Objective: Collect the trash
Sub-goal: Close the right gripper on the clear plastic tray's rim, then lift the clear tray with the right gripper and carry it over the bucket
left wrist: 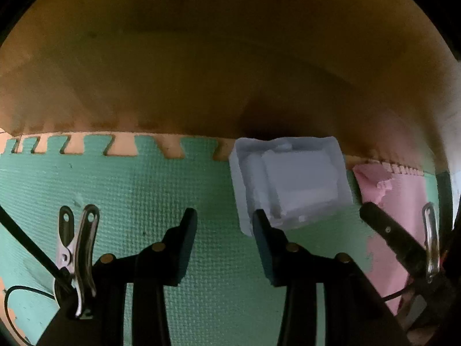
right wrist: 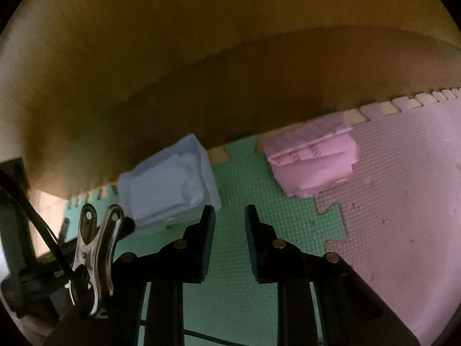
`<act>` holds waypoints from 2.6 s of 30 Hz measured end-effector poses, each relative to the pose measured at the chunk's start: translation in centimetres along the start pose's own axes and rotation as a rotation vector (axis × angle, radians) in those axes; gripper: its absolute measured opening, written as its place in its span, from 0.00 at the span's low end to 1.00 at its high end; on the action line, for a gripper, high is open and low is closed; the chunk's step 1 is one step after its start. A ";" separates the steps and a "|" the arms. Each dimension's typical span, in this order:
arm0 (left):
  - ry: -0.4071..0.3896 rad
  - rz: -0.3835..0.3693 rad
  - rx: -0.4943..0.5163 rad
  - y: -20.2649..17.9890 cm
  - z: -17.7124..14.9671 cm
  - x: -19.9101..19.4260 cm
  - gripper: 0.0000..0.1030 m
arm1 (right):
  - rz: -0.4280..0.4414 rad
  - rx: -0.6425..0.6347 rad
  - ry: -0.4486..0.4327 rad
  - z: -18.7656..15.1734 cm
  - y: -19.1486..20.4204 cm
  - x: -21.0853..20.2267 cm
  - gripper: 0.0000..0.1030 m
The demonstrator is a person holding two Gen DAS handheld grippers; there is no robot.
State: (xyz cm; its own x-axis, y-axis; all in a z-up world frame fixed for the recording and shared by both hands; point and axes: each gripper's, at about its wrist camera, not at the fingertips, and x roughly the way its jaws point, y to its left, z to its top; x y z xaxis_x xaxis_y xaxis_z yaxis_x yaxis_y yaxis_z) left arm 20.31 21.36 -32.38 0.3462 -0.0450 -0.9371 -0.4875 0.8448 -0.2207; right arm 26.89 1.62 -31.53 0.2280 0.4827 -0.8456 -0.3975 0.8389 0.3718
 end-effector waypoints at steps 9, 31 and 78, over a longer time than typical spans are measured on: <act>-0.004 0.007 -0.003 0.1 0.1 0.0 0.47 | -0.066 -0.067 0.020 1.2 1.7 2.8 0.22; 0.074 -0.118 0.109 -2.2 -3.0 0.1 0.19 | -0.008 -0.056 0.114 -3.1 2.1 2.7 0.04; -0.131 -0.380 0.319 -12.3 -5.6 -26.1 0.07 | 0.007 0.096 -0.168 -5.4 0.7 -27.4 0.04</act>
State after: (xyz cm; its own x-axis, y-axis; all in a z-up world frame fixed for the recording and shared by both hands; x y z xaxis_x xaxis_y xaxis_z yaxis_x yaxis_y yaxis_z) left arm 12.78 9.18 -6.75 0.5588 -0.3309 -0.7604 -0.0457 0.9033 -0.4266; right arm 15.59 -12.41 -10.16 0.3733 0.5174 -0.7700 -0.3152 0.8514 0.4193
